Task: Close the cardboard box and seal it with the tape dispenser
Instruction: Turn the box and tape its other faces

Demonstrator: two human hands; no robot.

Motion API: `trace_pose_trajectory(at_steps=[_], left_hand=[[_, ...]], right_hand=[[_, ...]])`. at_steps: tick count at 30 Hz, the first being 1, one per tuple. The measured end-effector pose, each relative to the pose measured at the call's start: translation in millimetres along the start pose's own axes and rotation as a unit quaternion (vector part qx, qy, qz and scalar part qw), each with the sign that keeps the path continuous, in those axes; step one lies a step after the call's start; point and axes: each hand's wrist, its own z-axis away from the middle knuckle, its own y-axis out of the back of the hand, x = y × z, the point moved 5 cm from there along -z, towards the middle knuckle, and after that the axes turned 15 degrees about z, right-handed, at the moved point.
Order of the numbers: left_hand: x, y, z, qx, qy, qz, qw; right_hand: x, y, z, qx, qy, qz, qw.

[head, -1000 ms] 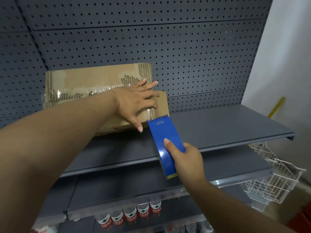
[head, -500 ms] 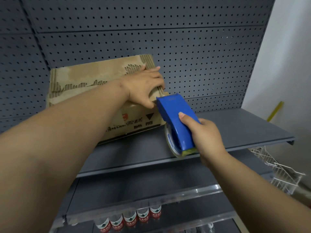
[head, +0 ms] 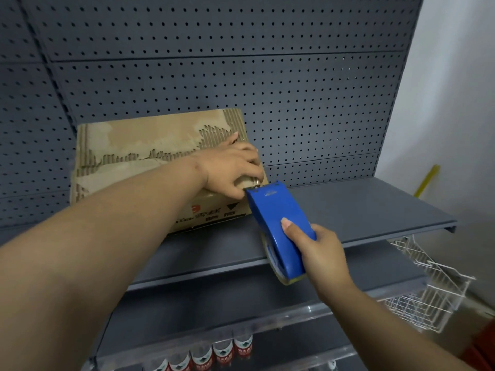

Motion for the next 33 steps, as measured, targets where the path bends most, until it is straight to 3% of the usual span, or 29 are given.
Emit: trace_pose_trajectory(at_steps=[20,33], left_hand=[[-1.7,-12.9,-2.3,0.014,0.006,0.005,1.0],[-2.0,-17.7,-3.7,-0.012,0.018,-0.055,0.998]], right_hand=[[20.4,5.9,18.2,-0.03,-0.028,0.011,0.999],[-22.4,13.7,-6.9,-0.09,-0.058,0.181,0.978]])
